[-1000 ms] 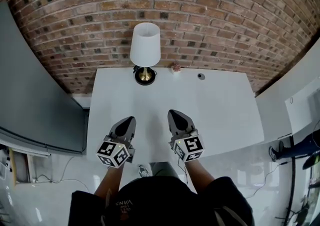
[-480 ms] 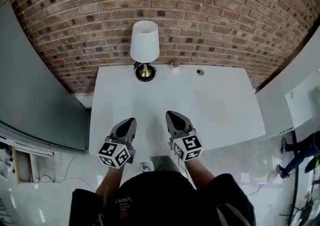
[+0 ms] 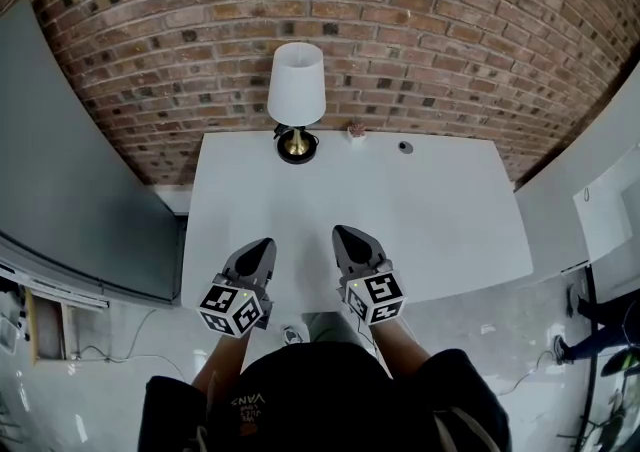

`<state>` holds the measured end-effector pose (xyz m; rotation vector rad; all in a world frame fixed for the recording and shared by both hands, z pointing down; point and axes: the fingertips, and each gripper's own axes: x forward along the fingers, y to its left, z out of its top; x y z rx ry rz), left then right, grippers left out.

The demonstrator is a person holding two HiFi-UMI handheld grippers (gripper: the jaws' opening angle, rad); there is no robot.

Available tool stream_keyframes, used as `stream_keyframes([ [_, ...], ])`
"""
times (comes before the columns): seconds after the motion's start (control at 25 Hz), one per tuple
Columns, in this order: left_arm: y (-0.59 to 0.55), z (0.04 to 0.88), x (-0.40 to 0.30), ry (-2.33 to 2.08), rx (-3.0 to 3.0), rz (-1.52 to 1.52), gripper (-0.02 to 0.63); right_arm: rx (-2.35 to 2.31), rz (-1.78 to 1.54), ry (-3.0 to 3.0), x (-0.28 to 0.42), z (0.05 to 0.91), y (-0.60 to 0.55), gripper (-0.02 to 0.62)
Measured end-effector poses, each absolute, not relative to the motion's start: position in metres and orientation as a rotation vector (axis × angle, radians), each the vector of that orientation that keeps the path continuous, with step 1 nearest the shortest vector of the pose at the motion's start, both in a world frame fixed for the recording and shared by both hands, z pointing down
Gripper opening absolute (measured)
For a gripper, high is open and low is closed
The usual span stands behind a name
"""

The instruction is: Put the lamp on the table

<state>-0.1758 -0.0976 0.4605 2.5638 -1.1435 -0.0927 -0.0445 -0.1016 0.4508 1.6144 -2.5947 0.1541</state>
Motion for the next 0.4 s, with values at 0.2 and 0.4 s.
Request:
stream_keyframes([
  [0.2, -0.101, 0.464, -0.179, -1.149, 2.552, -0.091, 0.009, 1.620, 0.158, -2.593, -0.046, 0.452, -0.106, -0.002],
  [0.4, -0.108, 0.467, -0.178, -1.146, 2.549, -0.090, 0.008, 1.634, 0.156, -2.595, -0.045, 0.451, -0.113, -0.002],
])
